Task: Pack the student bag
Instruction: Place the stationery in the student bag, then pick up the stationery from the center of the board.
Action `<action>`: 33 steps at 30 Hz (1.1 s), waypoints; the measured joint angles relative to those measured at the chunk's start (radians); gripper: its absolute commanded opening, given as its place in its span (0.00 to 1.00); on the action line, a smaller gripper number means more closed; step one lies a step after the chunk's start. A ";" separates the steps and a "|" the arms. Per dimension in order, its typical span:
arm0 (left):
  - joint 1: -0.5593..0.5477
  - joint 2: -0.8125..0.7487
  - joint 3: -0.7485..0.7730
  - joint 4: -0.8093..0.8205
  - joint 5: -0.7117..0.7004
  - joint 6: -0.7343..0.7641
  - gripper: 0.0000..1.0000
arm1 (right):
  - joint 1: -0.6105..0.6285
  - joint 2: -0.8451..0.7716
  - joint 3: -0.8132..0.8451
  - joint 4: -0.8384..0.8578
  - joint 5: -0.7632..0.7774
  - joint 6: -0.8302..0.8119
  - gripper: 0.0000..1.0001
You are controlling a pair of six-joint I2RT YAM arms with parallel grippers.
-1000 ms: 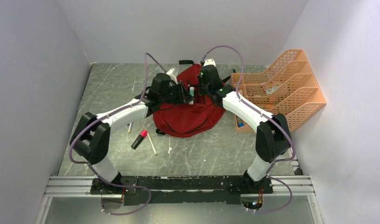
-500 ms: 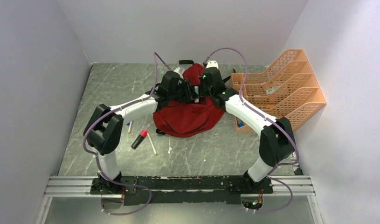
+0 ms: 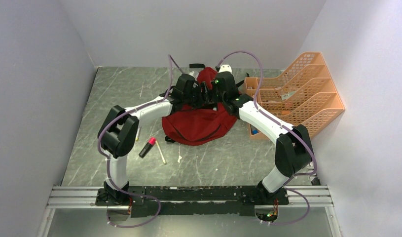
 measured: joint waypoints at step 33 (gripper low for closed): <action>0.256 -0.633 -0.305 -0.652 -0.568 0.372 1.00 | -0.003 -0.003 -0.020 0.014 0.023 -0.011 0.00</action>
